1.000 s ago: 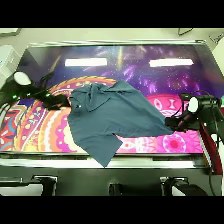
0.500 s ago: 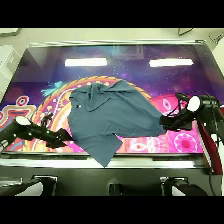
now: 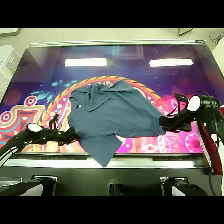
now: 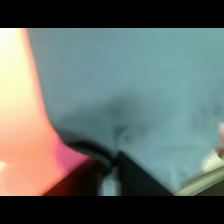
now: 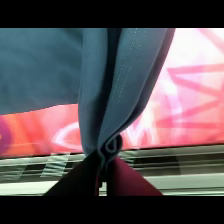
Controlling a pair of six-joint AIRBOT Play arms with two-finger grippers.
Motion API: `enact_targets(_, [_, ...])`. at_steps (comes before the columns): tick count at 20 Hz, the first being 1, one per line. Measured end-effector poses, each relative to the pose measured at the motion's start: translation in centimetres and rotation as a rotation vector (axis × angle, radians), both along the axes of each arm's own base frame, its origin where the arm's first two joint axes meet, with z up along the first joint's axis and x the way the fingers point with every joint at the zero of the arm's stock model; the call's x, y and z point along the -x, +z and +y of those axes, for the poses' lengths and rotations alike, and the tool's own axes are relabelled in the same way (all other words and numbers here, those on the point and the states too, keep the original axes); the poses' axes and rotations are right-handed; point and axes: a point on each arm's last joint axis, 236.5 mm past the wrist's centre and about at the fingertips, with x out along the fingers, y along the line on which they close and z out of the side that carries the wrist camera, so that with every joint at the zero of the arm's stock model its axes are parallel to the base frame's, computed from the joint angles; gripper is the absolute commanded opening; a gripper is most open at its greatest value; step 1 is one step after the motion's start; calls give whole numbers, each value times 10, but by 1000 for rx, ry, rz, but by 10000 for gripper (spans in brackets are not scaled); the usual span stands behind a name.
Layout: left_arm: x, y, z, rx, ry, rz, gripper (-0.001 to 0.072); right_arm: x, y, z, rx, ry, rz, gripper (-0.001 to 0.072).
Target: Fold the clothes and pants, and hang the long-sleeved shirts on hangers.
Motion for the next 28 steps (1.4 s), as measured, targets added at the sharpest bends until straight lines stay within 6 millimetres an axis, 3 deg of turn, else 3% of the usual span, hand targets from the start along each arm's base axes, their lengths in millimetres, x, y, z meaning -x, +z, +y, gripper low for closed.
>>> enact_targets(2, [-9, 8, -2, 2, -8, -39, 26, 1, 0, 0, 0, 8, 5, 39])
enact_targets(4, [-28, 35, -3, 14, -37, -134, 25, -2, 5, -3, 14, 20, -10, 39])
enact_targets(5, [-43, 57, -1, 18, -46, -207, 25, -8, 12, -8, 32, 27, -39, 39])
enact_targets(7, [-81, 126, 9, 8, -50, -414, 26, -33, 43, -21, 89, 32, -158, 39])
enact_targets(9, [-119, 233, 30, -34, -20, -700, 26, -69, 104, -35, 157, 28, -360, 39])
enact_targets(11, [-132, 359, 56, -102, 31, -1005, 26, -100, 196, -52, 233, 4, -630, 39])
enact_targets(12, [-127, 423, 67, -139, 64, -1155, 25, -106, 251, -58, 262, -15, -774, 39])
enact_targets(14, [-92, 533, 82, -222, 111, -1417, 25, -94, 350, -68, 306, -55, -1025, 39])
enact_targets(16, [-44, 608, 81, -281, 137, -1611, 25, -60, 421, -75, 335, -94, -1207, 38])
enact_targets(17, [-21, 635, 78, -295, 158, -1682, 26, -41, 445, -77, 340, -109, -1271, 38])
enact_targets(19, [18, 668, 72, -313, 185, -1781, 25, -6, 484, -81, 353, -135, -1389, 38])
enact_targets(23, [70, 707, 64, -326, 238, -1920, 24, 48, 539, -82, 367, -163, -1594, 38])
enact_targets(26, [78, 714, 67, -353, 261, -1940, 25, 61, 560, -81, 363, -174, -1681, 38])
enact_targets(28, [55, 693, 78, -396, 255, -1840, 25, 49, 552, -82, 363, -170, -1647, 38])
